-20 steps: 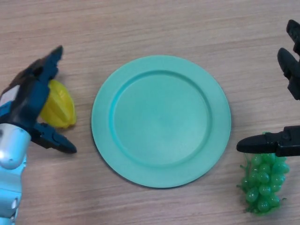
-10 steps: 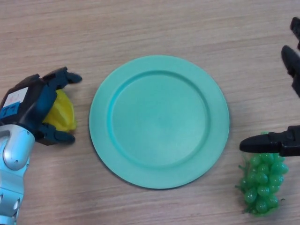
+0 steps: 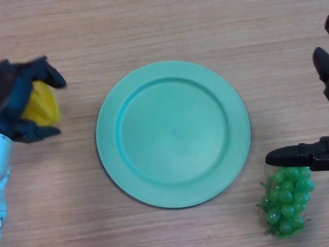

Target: Pick up the yellow starfruit and place it on the plate

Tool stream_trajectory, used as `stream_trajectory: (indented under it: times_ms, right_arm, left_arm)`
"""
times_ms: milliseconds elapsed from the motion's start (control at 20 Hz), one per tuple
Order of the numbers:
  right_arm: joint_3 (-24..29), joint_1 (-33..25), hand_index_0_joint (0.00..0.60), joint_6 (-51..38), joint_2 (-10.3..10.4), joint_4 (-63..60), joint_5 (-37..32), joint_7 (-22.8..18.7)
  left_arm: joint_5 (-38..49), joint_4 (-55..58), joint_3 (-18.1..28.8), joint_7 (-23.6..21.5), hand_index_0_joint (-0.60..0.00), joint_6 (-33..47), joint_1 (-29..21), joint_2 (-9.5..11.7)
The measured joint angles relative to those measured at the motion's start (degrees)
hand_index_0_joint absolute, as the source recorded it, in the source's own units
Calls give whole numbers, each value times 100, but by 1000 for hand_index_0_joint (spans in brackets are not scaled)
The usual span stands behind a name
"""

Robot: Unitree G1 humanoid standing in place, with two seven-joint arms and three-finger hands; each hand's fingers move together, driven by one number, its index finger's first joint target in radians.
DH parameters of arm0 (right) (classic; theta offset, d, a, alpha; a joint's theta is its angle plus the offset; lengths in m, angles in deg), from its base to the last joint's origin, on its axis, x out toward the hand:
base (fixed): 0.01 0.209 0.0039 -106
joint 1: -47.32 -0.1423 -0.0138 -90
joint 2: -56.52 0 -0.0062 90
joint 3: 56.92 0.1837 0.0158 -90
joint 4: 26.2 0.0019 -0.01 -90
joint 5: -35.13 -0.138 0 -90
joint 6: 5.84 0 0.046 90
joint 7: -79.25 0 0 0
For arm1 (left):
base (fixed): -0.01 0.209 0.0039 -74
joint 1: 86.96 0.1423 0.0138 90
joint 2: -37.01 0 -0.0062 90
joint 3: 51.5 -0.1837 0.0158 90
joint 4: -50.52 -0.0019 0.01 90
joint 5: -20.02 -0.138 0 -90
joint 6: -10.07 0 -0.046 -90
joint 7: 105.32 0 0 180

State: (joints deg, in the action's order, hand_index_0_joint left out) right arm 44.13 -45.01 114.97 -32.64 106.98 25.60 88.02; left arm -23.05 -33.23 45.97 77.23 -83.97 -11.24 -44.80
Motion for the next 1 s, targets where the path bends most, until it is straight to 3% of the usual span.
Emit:
stream_trajectory:
  times_ms: [150,250,350,450,500,600,750,950,1000]
  right_arm:
    - [3,-3,0,0,0,-7,-1,0]
    - [4,-12,0,0,0,-33,-2,0]
    - [34,2,0,0,-4,-32,0,-2]
    - [46,40,0,1,-12,-32,-34,0]
    - [93,44,0,1,-39,-31,-197,2]
    - [336,69,0,1,-46,-10,-249,26]
    - [492,101,0,1,-78,-7,-270,29]
    - [491,94,0,-3,-119,-26,-192,171]
    - [490,99,0,-4,-119,-30,-163,200]
  left_arm:
    - [-494,513,-168,-66,-600,69,-1,-133]
    - [-596,836,-517,32,-600,156,82,-497]
    - [-602,1116,-1013,797,-600,184,409,-878]
    - [-617,1073,-1497,1026,-600,206,536,-1011]
    - [-612,1065,-1499,1400,-600,221,516,-1124]
    - [-614,935,-1575,1743,-600,221,536,-1179]
    - [-615,568,-1599,1743,-600,314,427,-1176]
    - [-814,-49,-1599,1744,-600,1251,23,-1153]
    - [-702,-35,-1599,1772,-600,1084,-35,-1196]
